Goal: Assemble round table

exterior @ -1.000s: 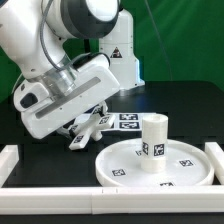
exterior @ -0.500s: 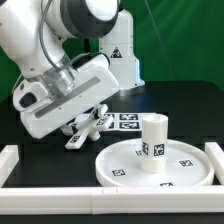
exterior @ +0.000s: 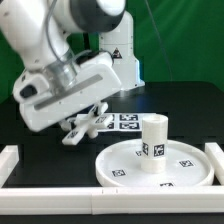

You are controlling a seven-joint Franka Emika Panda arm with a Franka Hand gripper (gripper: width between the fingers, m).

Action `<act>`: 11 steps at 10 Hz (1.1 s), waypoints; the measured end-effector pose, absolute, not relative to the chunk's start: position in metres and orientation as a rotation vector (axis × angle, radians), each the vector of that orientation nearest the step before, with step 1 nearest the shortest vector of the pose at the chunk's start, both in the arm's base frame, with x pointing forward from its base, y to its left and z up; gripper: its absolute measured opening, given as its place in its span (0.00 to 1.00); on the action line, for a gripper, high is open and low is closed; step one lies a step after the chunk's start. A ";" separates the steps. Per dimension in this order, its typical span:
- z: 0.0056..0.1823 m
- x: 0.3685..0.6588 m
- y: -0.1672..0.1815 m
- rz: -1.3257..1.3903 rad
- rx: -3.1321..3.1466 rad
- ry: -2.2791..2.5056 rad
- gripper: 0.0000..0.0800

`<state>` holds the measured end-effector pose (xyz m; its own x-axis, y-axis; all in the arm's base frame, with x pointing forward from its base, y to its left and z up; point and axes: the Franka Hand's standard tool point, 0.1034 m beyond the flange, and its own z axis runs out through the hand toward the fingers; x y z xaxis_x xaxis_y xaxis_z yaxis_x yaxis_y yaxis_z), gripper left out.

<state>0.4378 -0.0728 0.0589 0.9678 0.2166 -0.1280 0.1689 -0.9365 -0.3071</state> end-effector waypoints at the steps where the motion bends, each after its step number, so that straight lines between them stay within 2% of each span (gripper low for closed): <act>1: 0.075 0.447 -0.059 0.208 -2.859 -0.356 0.56; 3: 0.095 0.461 -0.036 0.199 -2.900 -0.418 0.56; 5: 0.090 0.457 -0.041 0.212 -2.899 -0.406 0.56; 7: 0.093 0.460 -0.040 0.210 -2.907 -0.419 0.56; 8: 0.109 0.475 -0.036 0.202 -2.965 -0.536 0.56; 10: 0.146 0.508 -0.005 0.150 -2.985 -0.671 0.56; 11: 0.154 0.516 0.004 0.141 -3.000 -0.616 0.56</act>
Offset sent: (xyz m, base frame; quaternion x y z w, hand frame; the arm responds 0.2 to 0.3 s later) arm 0.0000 0.0000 0.0000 0.0000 0.0000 0.0000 1.0000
